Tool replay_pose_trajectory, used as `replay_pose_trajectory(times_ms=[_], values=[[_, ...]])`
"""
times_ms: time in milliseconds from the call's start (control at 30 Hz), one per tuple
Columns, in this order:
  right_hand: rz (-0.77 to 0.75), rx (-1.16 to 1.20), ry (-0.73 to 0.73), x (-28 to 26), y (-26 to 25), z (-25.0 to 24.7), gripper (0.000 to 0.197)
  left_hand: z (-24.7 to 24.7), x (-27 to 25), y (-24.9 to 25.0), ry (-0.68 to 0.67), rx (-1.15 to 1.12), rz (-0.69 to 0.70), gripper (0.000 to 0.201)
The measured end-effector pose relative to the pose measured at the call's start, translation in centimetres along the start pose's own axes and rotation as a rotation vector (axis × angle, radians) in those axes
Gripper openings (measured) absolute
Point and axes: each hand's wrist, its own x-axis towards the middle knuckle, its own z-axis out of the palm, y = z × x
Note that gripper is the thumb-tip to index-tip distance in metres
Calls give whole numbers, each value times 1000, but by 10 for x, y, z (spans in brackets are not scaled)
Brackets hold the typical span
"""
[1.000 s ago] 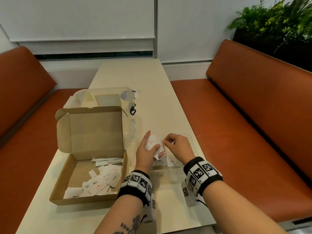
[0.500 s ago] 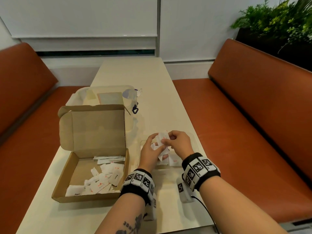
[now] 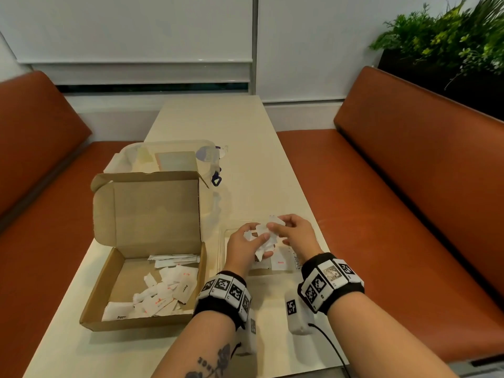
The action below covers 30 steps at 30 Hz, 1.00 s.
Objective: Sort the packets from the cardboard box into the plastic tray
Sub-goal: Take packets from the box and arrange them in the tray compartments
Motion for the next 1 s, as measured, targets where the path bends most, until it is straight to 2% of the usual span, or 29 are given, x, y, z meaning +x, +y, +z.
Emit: replay_pose_trajectory(times_ms=[100, 333, 567, 700, 800, 900, 1000], values=[[-64, -49, 62, 4, -6, -6, 16, 0, -1, 2, -13, -5, -10, 24], [7, 37, 96, 2, 2, -11, 16, 5, 0, 4, 7, -69, 19, 20], [5, -204, -100, 2, -3, -30, 15, 1, 2, -1, 91, -80, 40, 15], [-36, -429, -66, 3, 1, -40, 8, 0, 1, -1, 212, -111, 99, 16], [-30, -619, -125, 0, 8, -43, 3, -2, 0, 0, 264, -130, 137, 16], [-54, -789, -150, -3, 15, -36, 7, -3, 0, -2, 277, -128, 136, 19], [-98, -938, -89, -4, 23, -27, 6, -2, -1, -3, 278, -115, 122, 18]])
